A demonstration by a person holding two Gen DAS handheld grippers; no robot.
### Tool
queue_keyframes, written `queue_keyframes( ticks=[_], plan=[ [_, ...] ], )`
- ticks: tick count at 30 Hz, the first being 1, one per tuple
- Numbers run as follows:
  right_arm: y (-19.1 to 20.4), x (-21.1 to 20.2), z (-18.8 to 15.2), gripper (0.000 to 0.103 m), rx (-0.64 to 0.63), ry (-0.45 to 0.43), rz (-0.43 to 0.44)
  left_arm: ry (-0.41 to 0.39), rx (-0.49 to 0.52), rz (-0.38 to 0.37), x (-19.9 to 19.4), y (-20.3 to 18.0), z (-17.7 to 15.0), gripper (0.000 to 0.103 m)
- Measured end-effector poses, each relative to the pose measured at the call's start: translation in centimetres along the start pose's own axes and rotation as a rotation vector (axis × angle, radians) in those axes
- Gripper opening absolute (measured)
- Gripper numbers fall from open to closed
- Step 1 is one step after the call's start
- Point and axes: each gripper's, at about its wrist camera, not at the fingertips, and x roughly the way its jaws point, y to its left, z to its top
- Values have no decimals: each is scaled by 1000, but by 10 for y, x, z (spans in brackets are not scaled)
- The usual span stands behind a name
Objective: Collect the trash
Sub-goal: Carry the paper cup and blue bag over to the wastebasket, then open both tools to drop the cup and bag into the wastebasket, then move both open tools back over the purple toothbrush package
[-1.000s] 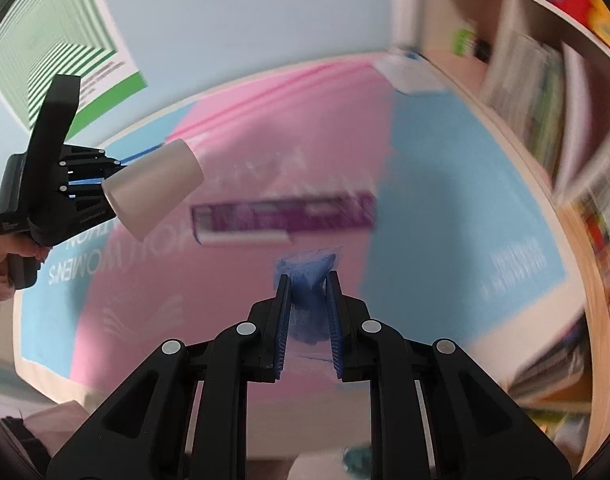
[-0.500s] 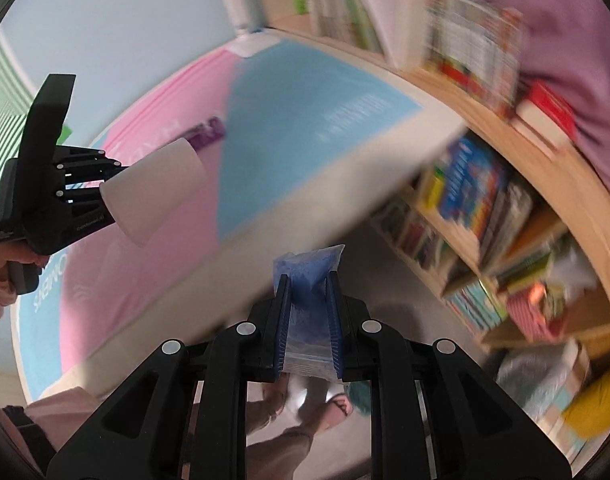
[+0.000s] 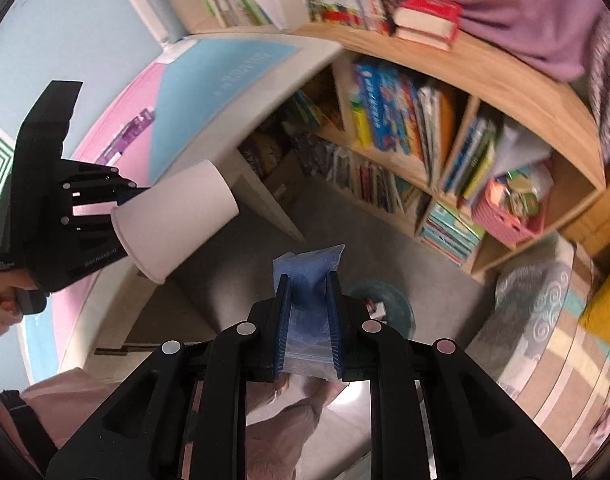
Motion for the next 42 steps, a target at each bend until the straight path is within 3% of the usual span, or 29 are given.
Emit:
queue_keyframes(
  ticks=[14, 17, 18, 19, 20, 21, 23, 26, 28, 35, 42],
  plan=[
    [-65, -8, -38, 19, 116, 10, 7, 85, 101, -65, 39, -81, 28, 5],
    [-77, -7, -40, 21, 133, 18, 9, 92, 98, -77, 46, -89, 33, 10],
    [-81, -6, -41, 22, 143, 19, 10, 93, 97, -80, 50, -92, 36, 17],
    [-85, -6, -41, 23, 152, 16, 14, 100, 99, -83, 53, -97, 38, 32],
    [-89, -6, -40, 33, 160, 16, 18, 102, 101, -87, 56, -100, 40, 44],
    [-93, -7, -41, 49, 170, 14, 23, 94, 103, -83, 59, -105, 42, 63],
    [-101, -10, -41, 59, 183, -5, 17, 91, 113, -76, 62, -111, 46, 65],
    [-110, -14, -41, 60, 191, -9, 9, 92, 117, -72, 64, -115, 49, 66],
    [-117, -15, -43, 66, 210, -13, 5, 97, 115, -66, 64, -114, 49, 78],
    [-126, -20, -46, 68, 216, -14, -3, 102, 115, -42, 60, -107, 44, 79],
    [-113, -23, -42, 72, 166, -9, 2, 84, 94, -15, 46, -94, 37, 89]
  ],
)
